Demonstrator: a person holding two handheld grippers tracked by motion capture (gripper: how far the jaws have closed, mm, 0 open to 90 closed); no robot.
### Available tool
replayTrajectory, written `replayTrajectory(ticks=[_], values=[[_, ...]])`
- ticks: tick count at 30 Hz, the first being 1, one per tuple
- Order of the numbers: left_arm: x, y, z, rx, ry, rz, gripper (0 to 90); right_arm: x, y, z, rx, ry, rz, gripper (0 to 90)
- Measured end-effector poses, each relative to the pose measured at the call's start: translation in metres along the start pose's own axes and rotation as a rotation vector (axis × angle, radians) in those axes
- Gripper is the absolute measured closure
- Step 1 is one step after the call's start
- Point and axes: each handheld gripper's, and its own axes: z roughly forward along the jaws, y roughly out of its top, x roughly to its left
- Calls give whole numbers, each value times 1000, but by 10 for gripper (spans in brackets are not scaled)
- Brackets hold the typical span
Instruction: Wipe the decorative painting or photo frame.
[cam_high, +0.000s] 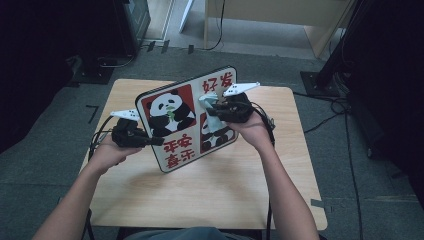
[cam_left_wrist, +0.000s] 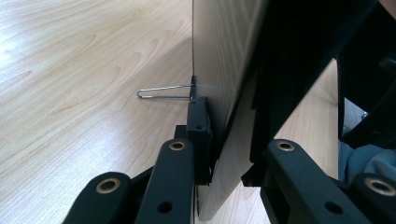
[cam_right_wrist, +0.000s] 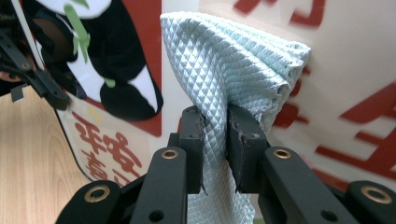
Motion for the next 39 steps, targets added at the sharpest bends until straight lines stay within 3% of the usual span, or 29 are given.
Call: replayTrajectory(ticks=[20, 32, 39], values=[[0, 0, 0, 1, 0, 1, 794, 0, -49, 18, -3, 53, 35, 773], [0, 0, 0, 1, -4, -1, 791, 3, -72, 26, 13, 43, 49, 773], [0, 0, 0, 0, -5, -2, 791, 6, -87, 33, 53, 36, 51, 773]])
